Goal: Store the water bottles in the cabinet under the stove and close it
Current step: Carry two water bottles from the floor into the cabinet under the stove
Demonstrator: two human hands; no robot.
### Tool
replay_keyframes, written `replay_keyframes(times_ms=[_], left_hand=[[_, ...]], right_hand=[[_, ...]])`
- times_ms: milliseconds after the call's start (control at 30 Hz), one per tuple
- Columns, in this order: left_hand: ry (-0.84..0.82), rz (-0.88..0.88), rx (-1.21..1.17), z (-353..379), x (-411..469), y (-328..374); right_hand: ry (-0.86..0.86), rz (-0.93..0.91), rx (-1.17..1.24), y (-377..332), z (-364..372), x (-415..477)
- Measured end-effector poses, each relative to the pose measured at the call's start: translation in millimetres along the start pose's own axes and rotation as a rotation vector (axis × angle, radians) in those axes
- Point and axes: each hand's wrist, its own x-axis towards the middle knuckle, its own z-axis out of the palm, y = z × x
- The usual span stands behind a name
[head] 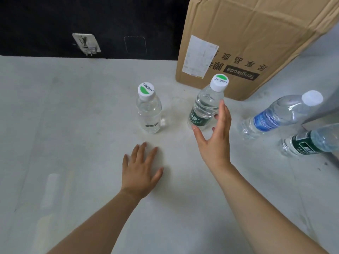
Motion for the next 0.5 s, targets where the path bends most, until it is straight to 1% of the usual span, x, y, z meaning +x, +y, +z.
replay_keyframes(times_ms=[100, 200, 333, 500], left_hand=[[0.029, 0.031, 0.000, 14.0, 4.8, -5.3], [0.073, 0.037, -0.030, 21.4, 3.5, -9.8], [0.075, 0.028, -0.057, 19.7, 3.9, -10.9], [0.074, 0.031, -0.050, 20.8, 4.0, -11.5]], right_hand=[[0.058, 0.022, 0.034, 12.0, 9.0, 7.9], [0.078, 0.034, 0.113, 18.9, 18.4, 15.5], [0.077, -0.014, 0.175, 18.1, 25.5, 28.3], [0.084, -0.044, 0.170, 11.9, 28.1, 44.4]])
